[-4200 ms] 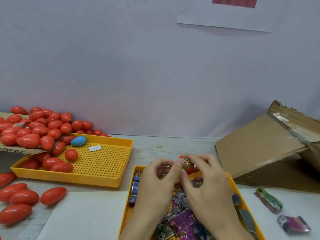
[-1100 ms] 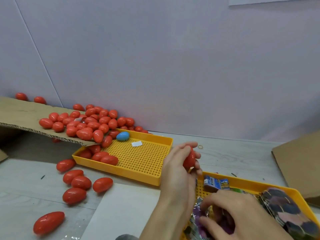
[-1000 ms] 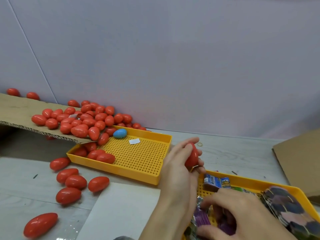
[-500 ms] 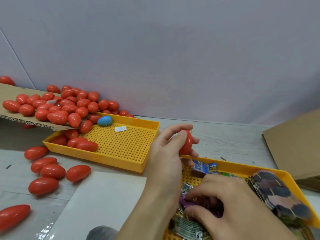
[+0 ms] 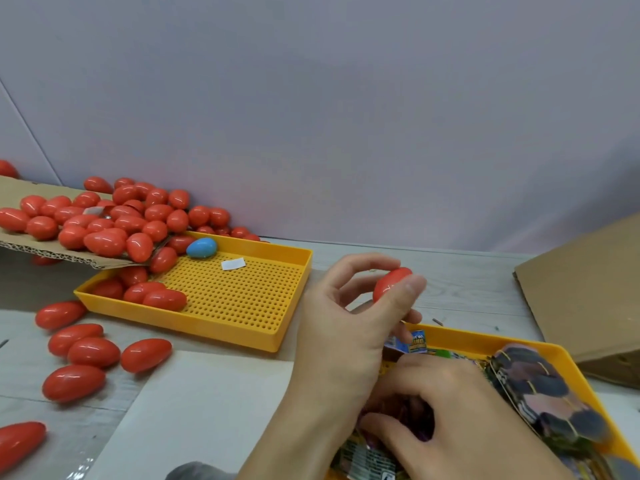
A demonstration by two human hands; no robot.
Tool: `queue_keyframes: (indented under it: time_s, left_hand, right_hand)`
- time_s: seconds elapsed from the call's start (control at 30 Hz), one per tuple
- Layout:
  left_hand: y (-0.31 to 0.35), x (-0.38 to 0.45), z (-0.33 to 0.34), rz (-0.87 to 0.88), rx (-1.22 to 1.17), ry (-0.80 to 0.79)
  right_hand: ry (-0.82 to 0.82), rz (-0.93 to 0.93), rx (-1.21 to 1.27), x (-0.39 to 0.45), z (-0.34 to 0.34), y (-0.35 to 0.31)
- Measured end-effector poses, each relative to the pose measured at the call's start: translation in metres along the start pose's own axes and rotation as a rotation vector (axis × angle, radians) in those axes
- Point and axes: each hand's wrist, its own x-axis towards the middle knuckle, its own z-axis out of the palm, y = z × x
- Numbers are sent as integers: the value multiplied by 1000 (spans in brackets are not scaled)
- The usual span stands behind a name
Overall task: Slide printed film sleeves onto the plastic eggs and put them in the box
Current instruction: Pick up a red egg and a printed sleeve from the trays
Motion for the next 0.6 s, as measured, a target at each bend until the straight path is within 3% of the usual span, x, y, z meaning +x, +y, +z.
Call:
queue_keyframes:
  time_s: [0.37,0.6]
  left_hand:
    - [1,-4,0,219,362,100]
    - [7,-5,2,246,430,173]
  right_hand:
    - [-15,16,-16,1,3,1]
    - [-17,-9,-15,1,3,3]
